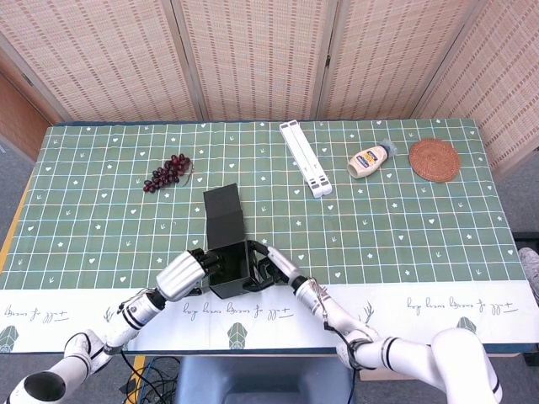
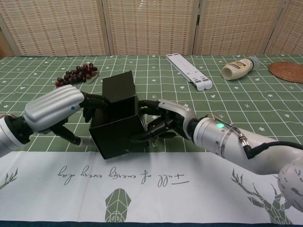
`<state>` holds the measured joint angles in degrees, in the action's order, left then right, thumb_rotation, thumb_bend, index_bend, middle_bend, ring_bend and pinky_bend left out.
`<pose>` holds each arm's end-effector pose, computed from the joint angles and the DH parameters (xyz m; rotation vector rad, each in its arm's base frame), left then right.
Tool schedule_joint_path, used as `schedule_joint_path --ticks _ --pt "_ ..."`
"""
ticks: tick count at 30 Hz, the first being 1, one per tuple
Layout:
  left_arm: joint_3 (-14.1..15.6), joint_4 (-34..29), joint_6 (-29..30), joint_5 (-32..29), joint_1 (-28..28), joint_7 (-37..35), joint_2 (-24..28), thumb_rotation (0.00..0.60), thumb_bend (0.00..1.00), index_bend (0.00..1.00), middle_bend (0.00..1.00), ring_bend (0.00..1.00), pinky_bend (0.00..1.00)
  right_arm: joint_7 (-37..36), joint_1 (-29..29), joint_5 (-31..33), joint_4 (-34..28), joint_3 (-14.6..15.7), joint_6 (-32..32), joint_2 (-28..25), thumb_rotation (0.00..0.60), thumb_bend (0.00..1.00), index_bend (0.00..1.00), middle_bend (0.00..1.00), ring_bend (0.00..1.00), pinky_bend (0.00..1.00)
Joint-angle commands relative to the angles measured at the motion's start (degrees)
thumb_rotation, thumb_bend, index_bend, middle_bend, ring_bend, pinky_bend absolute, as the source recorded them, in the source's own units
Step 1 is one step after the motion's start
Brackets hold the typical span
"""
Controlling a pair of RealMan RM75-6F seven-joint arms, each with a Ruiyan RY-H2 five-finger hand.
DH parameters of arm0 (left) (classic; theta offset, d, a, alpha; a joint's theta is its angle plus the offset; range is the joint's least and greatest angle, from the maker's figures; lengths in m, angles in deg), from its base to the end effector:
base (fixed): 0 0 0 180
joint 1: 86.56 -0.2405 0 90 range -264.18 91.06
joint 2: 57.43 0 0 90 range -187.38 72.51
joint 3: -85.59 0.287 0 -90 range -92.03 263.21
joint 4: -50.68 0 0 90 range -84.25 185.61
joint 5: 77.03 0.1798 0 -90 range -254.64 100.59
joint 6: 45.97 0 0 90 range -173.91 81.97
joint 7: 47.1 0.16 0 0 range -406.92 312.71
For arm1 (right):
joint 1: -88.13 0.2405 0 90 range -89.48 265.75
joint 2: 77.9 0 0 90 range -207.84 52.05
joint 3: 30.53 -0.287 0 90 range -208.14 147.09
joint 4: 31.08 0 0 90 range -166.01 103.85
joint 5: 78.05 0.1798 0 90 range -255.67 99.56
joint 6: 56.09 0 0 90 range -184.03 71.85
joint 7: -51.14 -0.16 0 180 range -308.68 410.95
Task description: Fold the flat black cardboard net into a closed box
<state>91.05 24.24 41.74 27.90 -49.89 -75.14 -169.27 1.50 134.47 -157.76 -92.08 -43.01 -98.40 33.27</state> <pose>-0.1992 0.3258 -0.0458 -2.0919 -0.5473 -1.4408 -0.1190 -0.3533 -0.1290 1.5792 -2.1284 1.3667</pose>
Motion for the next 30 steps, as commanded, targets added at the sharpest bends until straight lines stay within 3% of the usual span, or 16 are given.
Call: schedule_joint_path --ticks 1,9,30 --pt "0.7 1.4 0.8 0.0 -0.5 -0.4 -1.1 0.600 0.09 0.47 0.40 0.57 0.55 -1.6 -0.7 -1.9 2.1 1.4 -2.3 1.3 0.600 0.27 0.29 0.39 0.76 1.00" --pt "1.8 2.2 2.4 0.5 -0.1 0.7 -1.9 0.600 0.09 0.47 0.40 0.56 0.55 -3.9 -2.2 -5.7 5.3 4.9 -6.7 2.3 0.600 0.27 0.29 0.39 0.76 1.00" --pt "3.7 -4.6 -0.6 1.9 3.5 10.1 1.2 0.600 0.09 0.49 0.43 0.57 0.53 -5.1 -3.8 -8.0 8.3 8.3 -10.4 2.7 0.600 0.28 0.29 0.39 0.76 1.00"
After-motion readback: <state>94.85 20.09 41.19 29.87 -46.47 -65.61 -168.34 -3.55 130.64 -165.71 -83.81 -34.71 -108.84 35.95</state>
